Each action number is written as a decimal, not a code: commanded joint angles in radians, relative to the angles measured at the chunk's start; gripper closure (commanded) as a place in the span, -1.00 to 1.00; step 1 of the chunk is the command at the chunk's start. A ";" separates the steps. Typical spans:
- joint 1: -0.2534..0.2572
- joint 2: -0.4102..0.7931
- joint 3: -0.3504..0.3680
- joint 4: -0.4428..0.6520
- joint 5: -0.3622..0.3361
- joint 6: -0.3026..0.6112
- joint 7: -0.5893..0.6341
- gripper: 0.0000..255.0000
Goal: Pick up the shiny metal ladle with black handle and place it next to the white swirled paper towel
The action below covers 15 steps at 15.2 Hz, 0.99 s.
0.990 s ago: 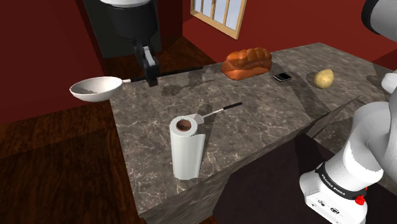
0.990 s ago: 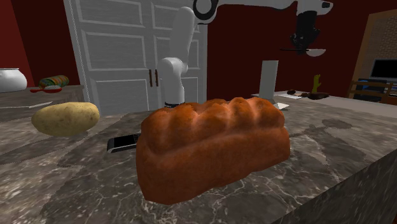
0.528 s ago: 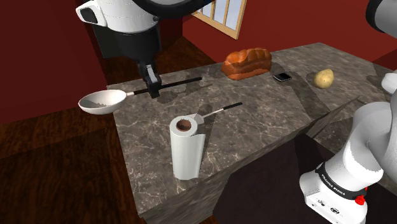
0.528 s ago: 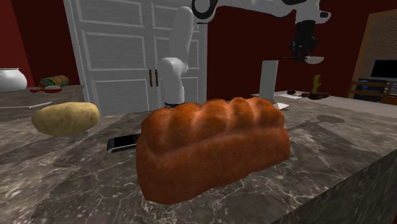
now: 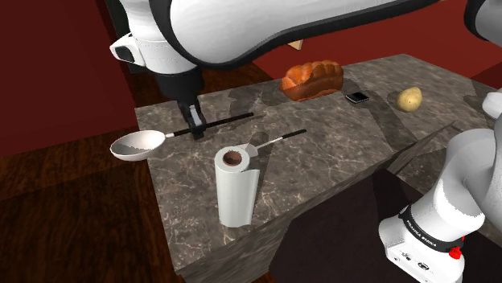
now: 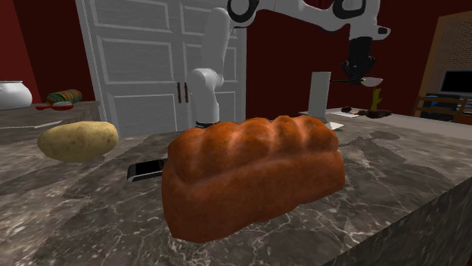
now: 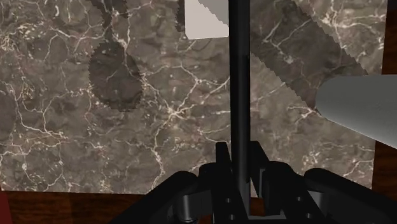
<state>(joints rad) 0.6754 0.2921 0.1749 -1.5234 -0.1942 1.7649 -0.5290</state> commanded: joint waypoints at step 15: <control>-0.004 0.038 -0.006 -0.161 -0.018 0.197 0.033 1.00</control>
<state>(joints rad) 0.6717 0.3228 0.1699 -1.6806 -0.2098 1.9500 -0.4982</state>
